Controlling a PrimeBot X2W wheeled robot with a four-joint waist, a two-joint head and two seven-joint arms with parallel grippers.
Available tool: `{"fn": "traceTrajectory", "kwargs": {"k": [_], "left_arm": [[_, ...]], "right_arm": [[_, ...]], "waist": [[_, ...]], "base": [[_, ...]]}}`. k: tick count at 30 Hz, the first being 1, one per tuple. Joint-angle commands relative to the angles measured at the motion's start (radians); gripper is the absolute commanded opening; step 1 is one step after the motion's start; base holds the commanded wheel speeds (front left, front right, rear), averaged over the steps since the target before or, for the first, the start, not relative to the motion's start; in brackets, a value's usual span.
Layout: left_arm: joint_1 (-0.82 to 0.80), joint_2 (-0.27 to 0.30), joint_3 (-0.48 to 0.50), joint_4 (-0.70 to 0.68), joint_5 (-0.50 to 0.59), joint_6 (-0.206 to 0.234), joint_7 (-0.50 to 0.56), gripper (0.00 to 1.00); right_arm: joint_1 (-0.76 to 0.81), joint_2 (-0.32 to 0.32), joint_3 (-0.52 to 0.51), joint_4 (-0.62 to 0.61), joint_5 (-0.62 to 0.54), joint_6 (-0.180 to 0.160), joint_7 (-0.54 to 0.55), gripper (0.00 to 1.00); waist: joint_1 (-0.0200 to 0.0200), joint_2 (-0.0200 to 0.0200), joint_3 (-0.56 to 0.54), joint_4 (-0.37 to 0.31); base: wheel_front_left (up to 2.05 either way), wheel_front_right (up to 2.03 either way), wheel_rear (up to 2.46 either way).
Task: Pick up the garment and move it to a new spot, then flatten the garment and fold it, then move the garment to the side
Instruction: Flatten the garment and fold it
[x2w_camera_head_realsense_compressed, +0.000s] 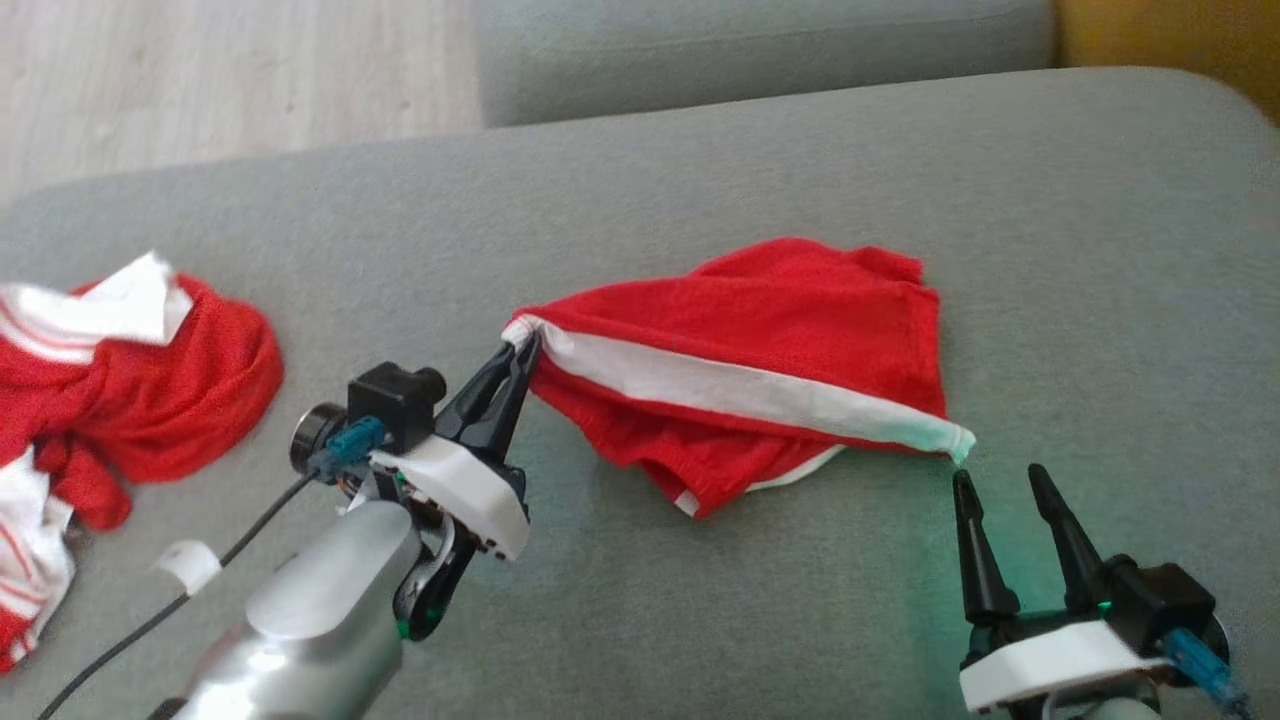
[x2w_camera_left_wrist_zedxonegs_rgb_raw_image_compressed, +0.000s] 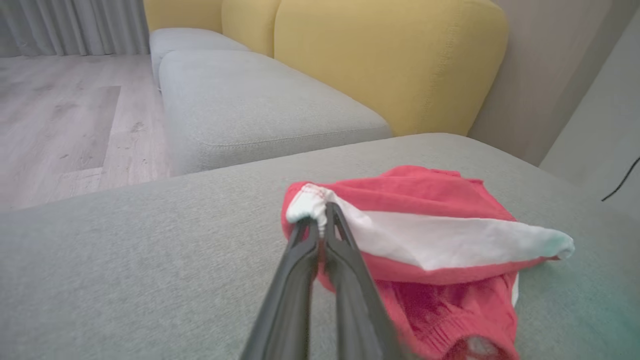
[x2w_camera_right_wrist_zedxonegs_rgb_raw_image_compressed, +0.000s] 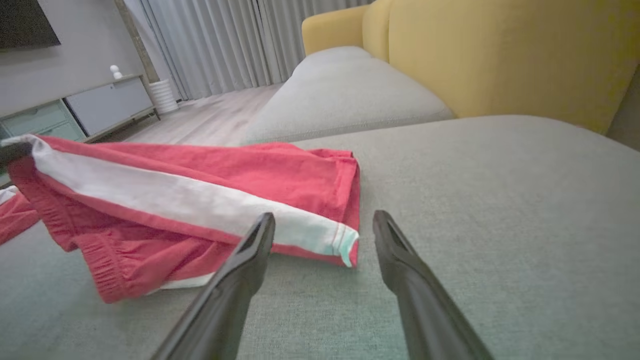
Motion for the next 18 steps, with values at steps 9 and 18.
{"fn": "traceTrajectory", "kwargs": {"k": [9, 18], "left_arm": [[-0.091, -0.005, 0.057, -0.052, 0.005, 0.014, -0.033, 0.00], [-0.105, -0.016, 0.058, -0.035, 0.019, 0.010, -0.042, 0.00]], "right_arm": [[-0.146, -0.045, 0.013, 0.171, -0.066, -0.001, -0.004, 1.00], [-0.183, -0.063, 0.059, 0.238, -0.058, -0.001, -0.004, 0.00]], "waist": [[0.0000, 0.0000, 0.081, 0.095], [0.0000, 0.0000, 0.081, 0.101]], "base": [[0.00, 0.00, 0.00], [0.00, 0.00, 0.00]]}}
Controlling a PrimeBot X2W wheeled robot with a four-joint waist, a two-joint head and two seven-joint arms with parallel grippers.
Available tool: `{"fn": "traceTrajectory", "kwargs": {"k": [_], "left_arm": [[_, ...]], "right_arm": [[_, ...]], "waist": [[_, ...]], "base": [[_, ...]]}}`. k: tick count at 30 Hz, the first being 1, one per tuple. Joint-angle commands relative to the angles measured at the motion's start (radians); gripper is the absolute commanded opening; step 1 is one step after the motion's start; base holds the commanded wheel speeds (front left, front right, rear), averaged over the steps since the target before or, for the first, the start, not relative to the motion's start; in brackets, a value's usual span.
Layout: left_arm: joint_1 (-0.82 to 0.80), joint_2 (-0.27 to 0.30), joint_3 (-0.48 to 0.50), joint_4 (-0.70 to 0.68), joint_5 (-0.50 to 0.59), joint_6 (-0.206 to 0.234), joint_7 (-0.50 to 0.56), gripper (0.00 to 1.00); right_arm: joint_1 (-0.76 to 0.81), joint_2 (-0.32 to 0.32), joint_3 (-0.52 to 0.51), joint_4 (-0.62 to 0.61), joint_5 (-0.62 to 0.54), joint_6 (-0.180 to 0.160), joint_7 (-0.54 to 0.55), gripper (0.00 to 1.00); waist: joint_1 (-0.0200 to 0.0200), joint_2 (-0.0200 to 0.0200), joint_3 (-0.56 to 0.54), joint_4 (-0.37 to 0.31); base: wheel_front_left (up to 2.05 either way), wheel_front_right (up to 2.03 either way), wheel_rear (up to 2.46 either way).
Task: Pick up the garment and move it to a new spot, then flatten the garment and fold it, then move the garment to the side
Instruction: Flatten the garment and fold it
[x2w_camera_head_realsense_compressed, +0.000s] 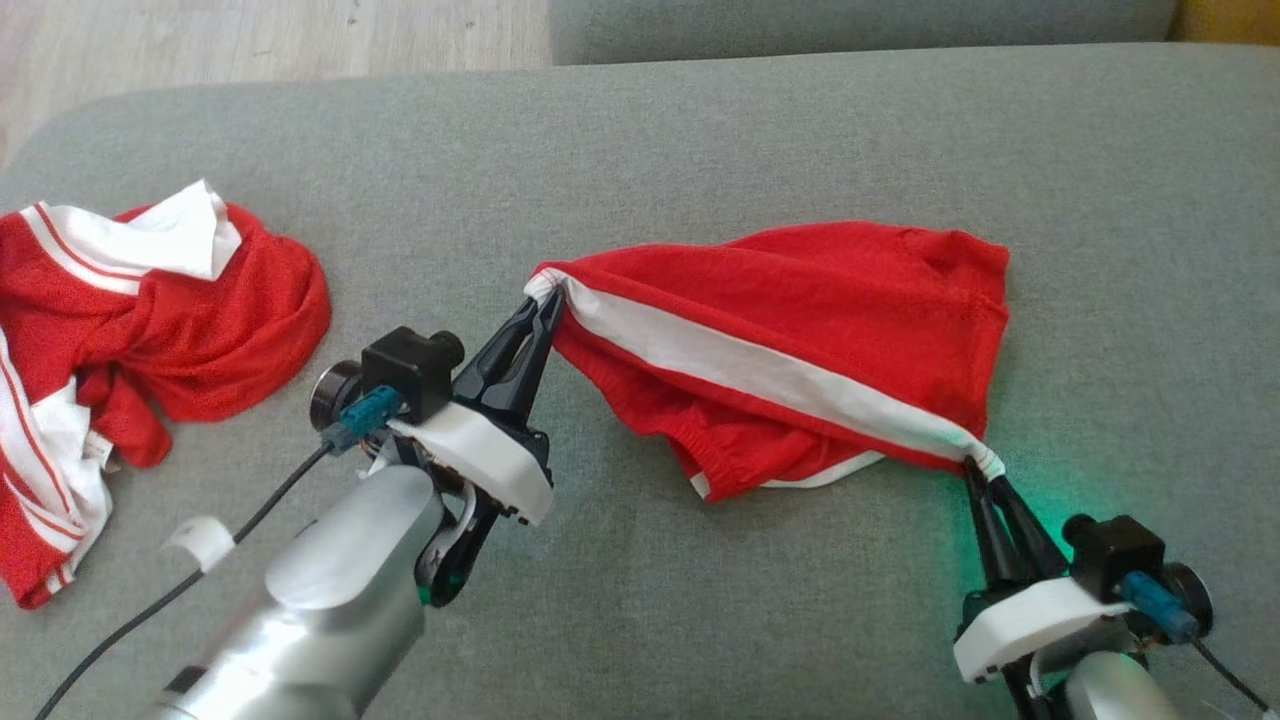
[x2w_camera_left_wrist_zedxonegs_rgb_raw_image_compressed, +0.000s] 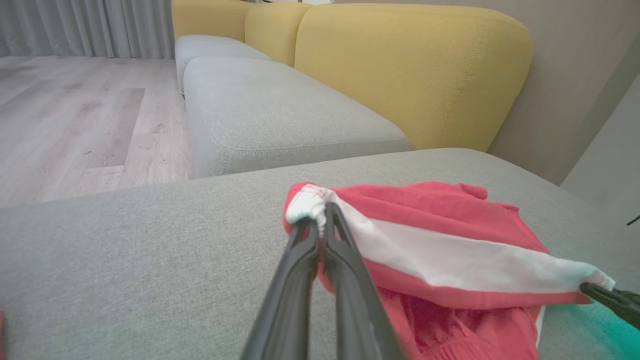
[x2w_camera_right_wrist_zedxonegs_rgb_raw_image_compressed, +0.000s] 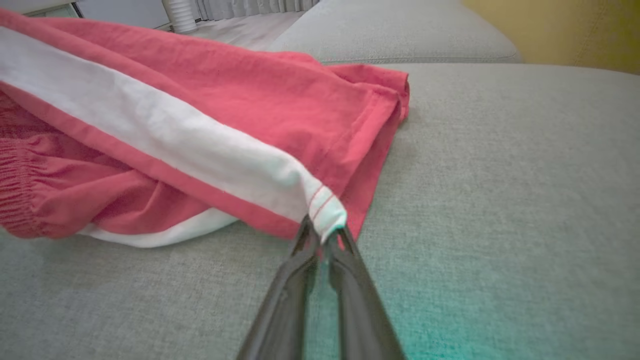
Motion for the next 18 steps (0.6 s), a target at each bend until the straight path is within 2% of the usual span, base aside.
{"fn": "traceTrajectory", "kwargs": {"k": [1, 6, 9, 13, 18], "left_arm": [[-0.058, 0.019, 0.041, -0.019, 0.013, 0.002, -0.012, 0.00], [-0.072, 0.047, 0.047, -0.058, 0.072, -0.007, -0.020, 0.00], [-0.116, 0.079, 0.057, -0.097, 0.125, -0.009, -0.022, 0.00], [-0.262, 0.109, 0.081, -0.118, 0.202, -0.010, -0.022, 0.00], [-0.528, 0.082, 0.110, -0.069, 0.282, -0.035, -0.022, 0.00]], "right_arm": [[-0.026, -0.014, 0.025, -0.032, 0.003, -0.001, -0.004, 0.00], [-0.050, -0.020, -0.010, -0.172, -0.014, -0.001, -0.004, 0.00], [-0.120, -0.048, -0.020, -0.261, -0.023, -0.001, -0.004, 0.00], [-0.312, -0.142, -0.017, -0.303, -0.013, -0.001, -0.004, 0.00], [-0.622, -0.298, -0.015, -0.271, 0.023, -0.001, -0.004, 0.00]], "waist": [[-0.0002, 0.0000, -0.005, -0.002], [-0.0002, 0.0000, -0.018, -0.020], [-0.0002, 0.0000, -0.005, -0.034], [-0.0002, 0.0000, 0.052, -0.042], [-0.0002, 0.0000, 0.180, -0.023]], "base": [[0.00, 0.00, 0.00], [0.00, 0.00, 0.00], [0.00, 0.00, 0.00], [0.00, 0.00, 0.00], [0.00, 0.00, 0.00]]}}
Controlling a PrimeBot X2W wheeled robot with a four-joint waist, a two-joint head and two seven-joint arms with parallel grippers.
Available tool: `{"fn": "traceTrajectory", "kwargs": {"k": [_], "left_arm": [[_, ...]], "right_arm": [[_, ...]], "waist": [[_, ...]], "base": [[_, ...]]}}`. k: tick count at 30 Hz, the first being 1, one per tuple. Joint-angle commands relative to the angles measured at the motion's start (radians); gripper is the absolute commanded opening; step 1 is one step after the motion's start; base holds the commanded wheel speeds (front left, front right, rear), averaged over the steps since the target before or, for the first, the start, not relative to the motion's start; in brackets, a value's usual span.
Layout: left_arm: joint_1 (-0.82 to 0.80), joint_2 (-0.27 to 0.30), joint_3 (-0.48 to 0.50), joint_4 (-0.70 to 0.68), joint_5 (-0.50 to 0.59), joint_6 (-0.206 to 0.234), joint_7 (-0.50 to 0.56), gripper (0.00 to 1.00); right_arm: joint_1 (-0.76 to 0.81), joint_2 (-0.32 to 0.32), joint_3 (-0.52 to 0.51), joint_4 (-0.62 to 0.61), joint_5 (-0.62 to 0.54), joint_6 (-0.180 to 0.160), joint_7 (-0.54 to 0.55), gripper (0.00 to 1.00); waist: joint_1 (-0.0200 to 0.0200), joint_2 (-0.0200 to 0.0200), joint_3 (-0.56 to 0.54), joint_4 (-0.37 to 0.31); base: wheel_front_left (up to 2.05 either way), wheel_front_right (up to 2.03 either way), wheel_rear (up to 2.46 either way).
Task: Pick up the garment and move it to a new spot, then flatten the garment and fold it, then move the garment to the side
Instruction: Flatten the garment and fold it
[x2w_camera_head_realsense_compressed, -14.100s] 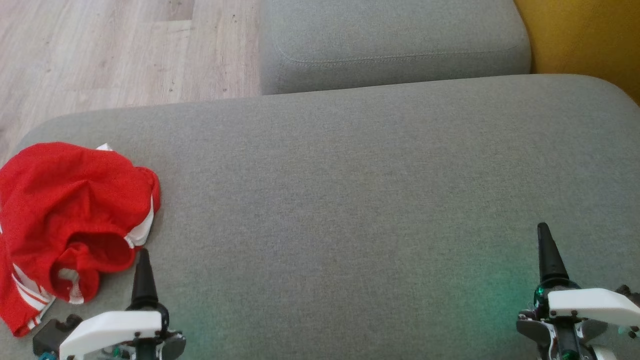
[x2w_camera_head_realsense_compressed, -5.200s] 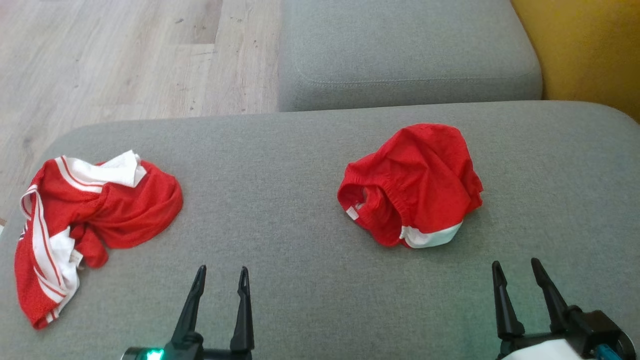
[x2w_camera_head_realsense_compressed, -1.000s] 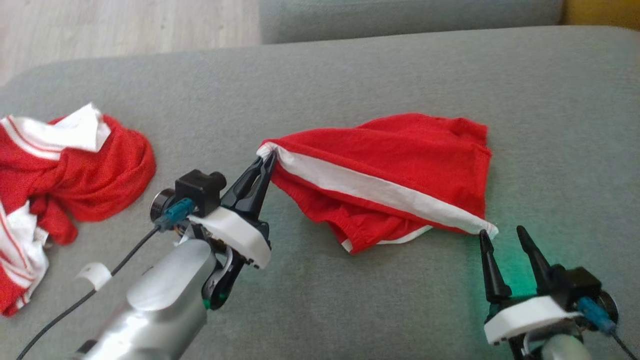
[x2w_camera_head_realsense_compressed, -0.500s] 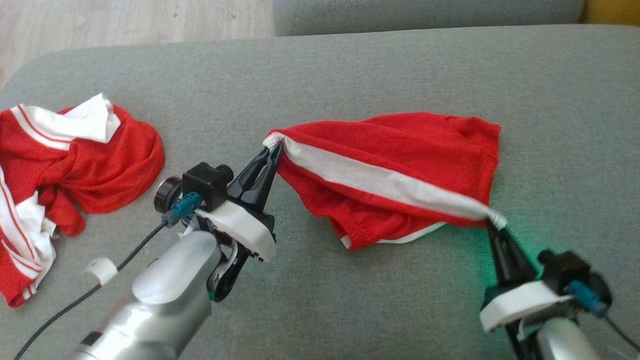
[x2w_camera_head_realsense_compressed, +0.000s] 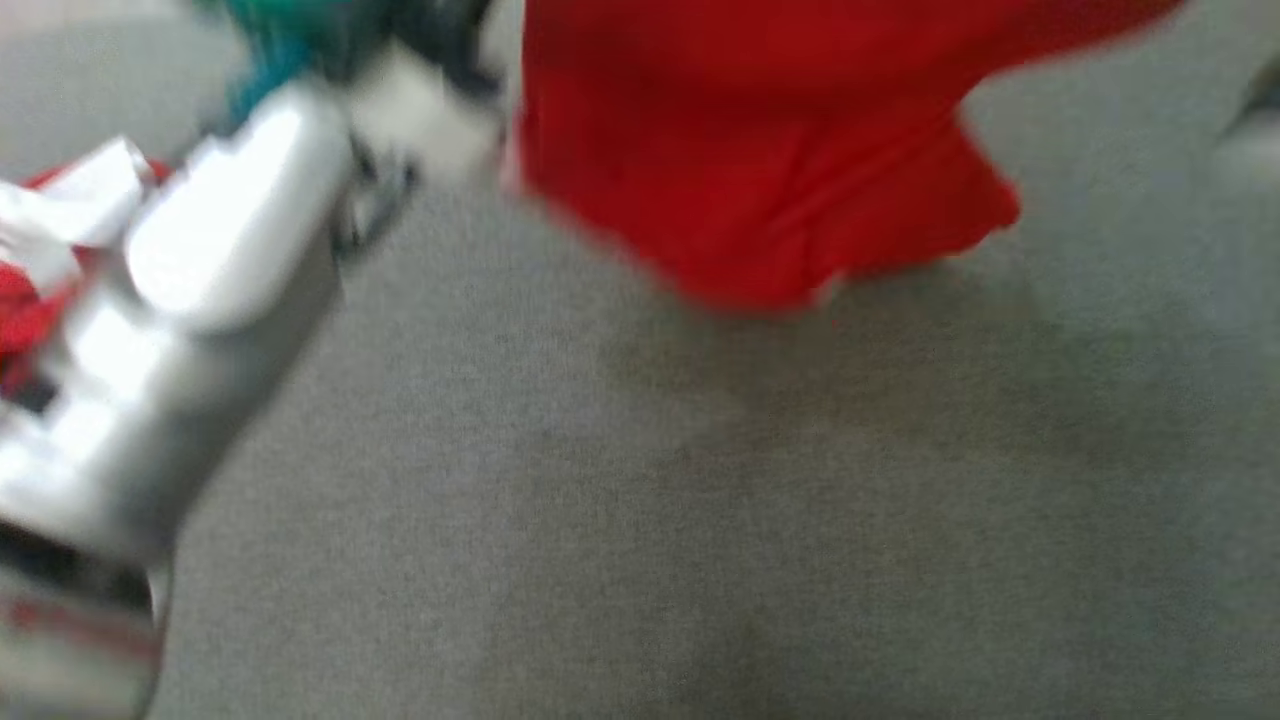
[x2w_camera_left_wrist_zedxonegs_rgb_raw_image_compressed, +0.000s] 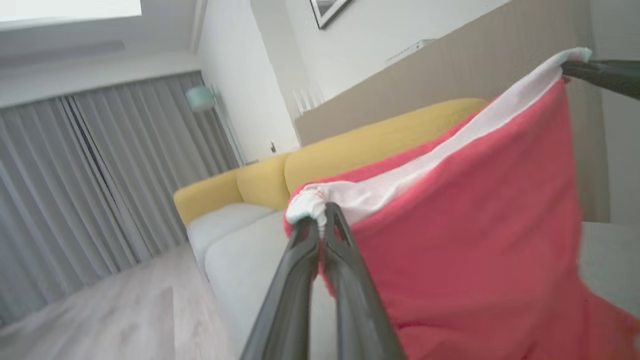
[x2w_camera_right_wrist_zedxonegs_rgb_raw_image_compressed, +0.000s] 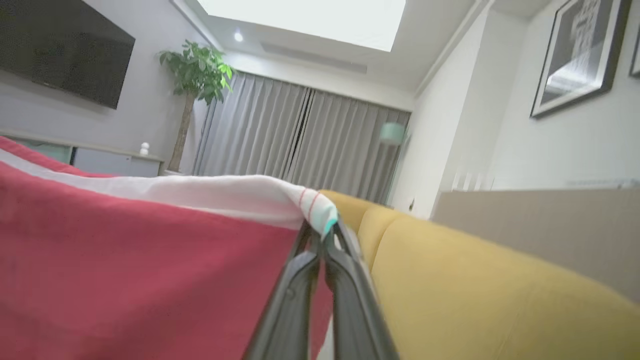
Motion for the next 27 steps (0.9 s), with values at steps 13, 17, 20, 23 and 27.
{"fn": "traceTrajectory", "kwargs": {"k": [13, 17, 20, 23, 27], "left_arm": [[-0.191, -0.030, 0.215, -0.148, 0.235, 0.002, -0.007, 0.00], [-0.003, -0.027, 0.235, -0.220, 0.261, -0.006, -0.007, 0.00], [0.111, -0.030, 0.237, -0.262, 0.271, -0.011, -0.007, 0.00], [0.299, -0.038, 0.233, -0.322, 0.280, -0.018, -0.007, 0.00], [0.547, -0.036, 0.194, -0.366, 0.301, -0.029, -0.007, 0.00]], "right_arm": [[-0.251, -0.163, 0.025, -0.098, 0.063, -0.001, -0.005, 0.00], [-0.089, -0.169, 0.022, -0.153, 0.081, -0.001, -0.005, 0.00], [0.010, -0.164, 0.005, -0.187, 0.092, -0.001, -0.005, 0.00], [0.180, -0.150, -0.018, -0.238, 0.104, -0.001, -0.005, 0.00], [0.422, -0.132, -0.038, -0.289, 0.111, -0.001, -0.005, 0.00]], "waist": [[-0.0002, 0.0000, 0.175, 0.014], [-0.0002, 0.0000, 0.150, 0.021], [-0.0002, 0.0000, 0.131, 0.026], [-0.0002, 0.0000, 0.086, 0.030], [-0.0002, 0.0000, 0.011, 0.028]], "base": [[0.00, 0.00, 0.00], [0.00, 0.00, 0.00], [0.00, 0.00, 0.00], [0.00, 0.00, 0.00], [0.00, 0.00, 0.00]]}}
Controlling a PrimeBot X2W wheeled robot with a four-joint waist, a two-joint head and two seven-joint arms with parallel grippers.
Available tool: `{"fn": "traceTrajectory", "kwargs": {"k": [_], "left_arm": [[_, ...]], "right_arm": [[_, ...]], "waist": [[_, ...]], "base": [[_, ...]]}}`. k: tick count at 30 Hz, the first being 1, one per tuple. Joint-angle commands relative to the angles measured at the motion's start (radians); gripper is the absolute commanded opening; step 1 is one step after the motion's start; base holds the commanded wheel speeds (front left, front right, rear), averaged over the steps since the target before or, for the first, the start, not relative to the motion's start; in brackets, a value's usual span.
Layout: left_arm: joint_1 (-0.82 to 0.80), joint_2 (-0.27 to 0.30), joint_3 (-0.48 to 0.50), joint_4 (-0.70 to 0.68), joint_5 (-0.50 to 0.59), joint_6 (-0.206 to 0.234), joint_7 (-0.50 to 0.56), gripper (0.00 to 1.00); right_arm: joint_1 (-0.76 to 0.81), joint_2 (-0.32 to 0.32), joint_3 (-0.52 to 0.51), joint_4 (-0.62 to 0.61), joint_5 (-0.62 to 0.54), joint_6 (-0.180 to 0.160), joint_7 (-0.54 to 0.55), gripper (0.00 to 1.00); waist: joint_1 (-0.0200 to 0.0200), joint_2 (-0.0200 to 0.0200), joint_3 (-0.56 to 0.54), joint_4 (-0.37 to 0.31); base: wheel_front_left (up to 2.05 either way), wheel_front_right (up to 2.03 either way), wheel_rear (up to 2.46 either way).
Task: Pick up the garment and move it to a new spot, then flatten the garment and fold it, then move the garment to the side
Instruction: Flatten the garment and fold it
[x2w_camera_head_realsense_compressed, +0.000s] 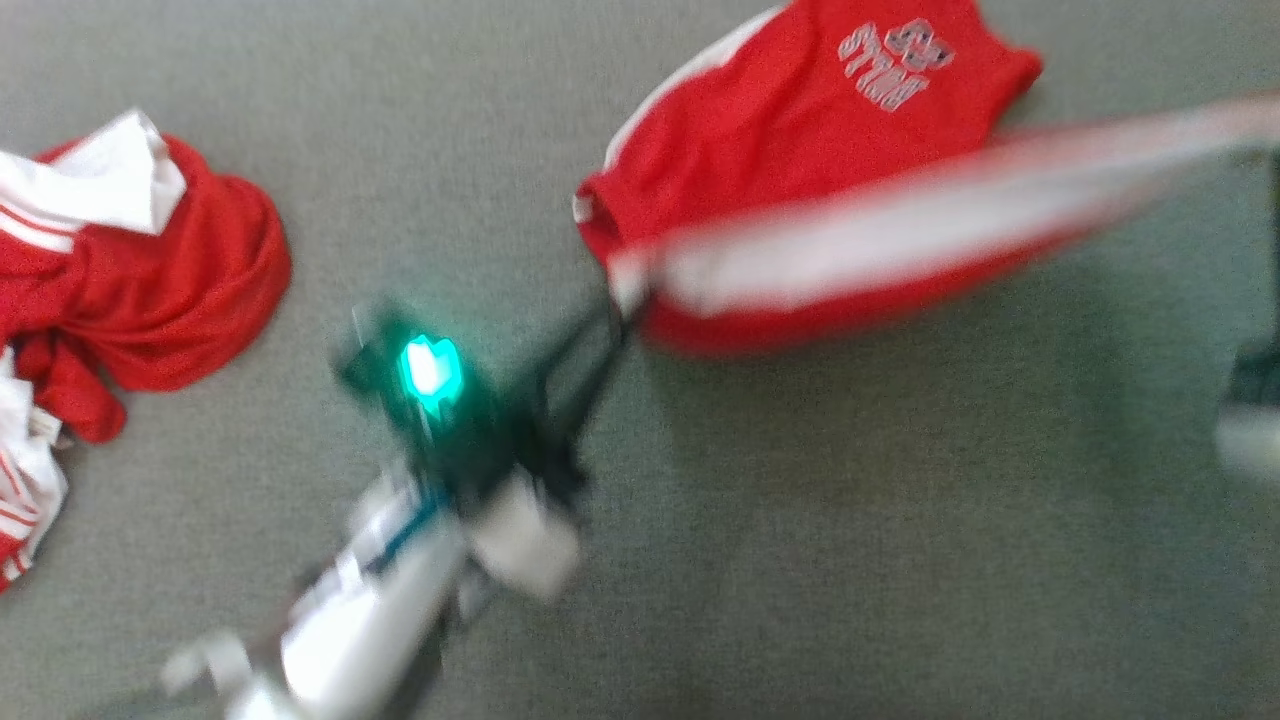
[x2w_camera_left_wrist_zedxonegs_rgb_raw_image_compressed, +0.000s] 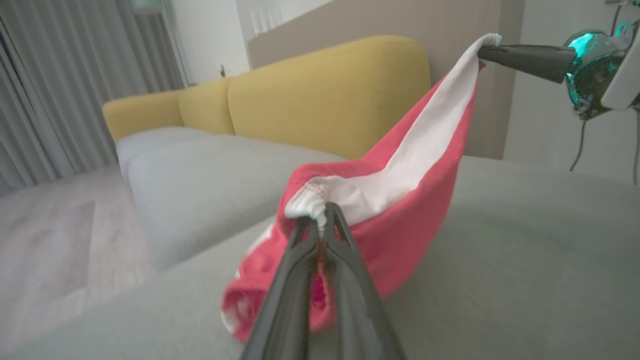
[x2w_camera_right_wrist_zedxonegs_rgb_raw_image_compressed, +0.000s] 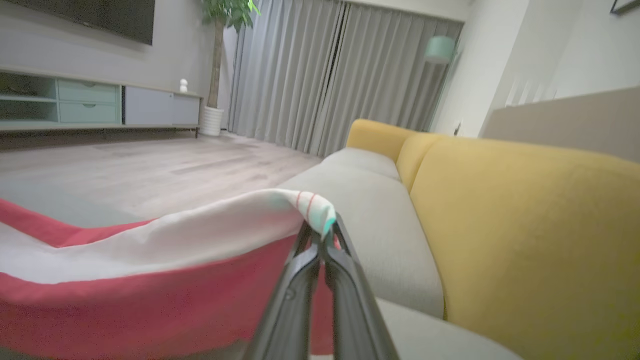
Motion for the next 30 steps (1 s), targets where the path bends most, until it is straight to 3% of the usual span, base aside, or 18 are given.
{"fn": "traceTrajectory", "kwargs": {"k": [1, 9, 15, 23, 30], "left_arm": [[0.041, 0.023, 0.023, -0.039, 0.013, -0.002, -0.001, 0.00], [0.366, 0.005, -0.082, 0.010, 0.002, -0.018, -0.001, 0.00], [0.417, 0.022, -0.134, 0.002, -0.050, -0.027, -0.001, 0.00], [0.303, -0.061, -0.099, -0.034, -0.140, -0.030, -0.001, 0.00], [0.120, -0.141, -0.097, 0.048, -0.226, -0.032, 0.002, 0.00]], "right_arm": [[0.073, -0.015, -0.003, -0.044, 0.007, -0.001, -0.002, 0.00], [0.433, -0.012, -0.051, -0.114, 0.051, -0.001, 0.006, 0.00], [0.567, -0.045, -0.152, -0.225, 0.068, -0.001, 0.068, 0.00], [0.443, -0.108, -0.200, -0.210, 0.047, -0.001, 0.150, 0.00], [0.194, -0.194, -0.103, -0.052, 0.050, -0.001, 0.207, 0.00]], "waist": [[0.0003, 0.0000, -0.059, -0.003], [0.0003, 0.0000, -0.149, -0.008], [0.0003, 0.0000, -0.165, 0.017], [0.0003, 0.0000, -0.090, 0.091], [0.0003, 0.0000, 0.003, 0.152]], "base": [[0.00, 0.00, 0.00], [0.00, 0.00, 0.00], [0.00, 0.00, 0.00], [0.00, 0.00, 0.00], [0.00, 0.00, 0.00]]}}
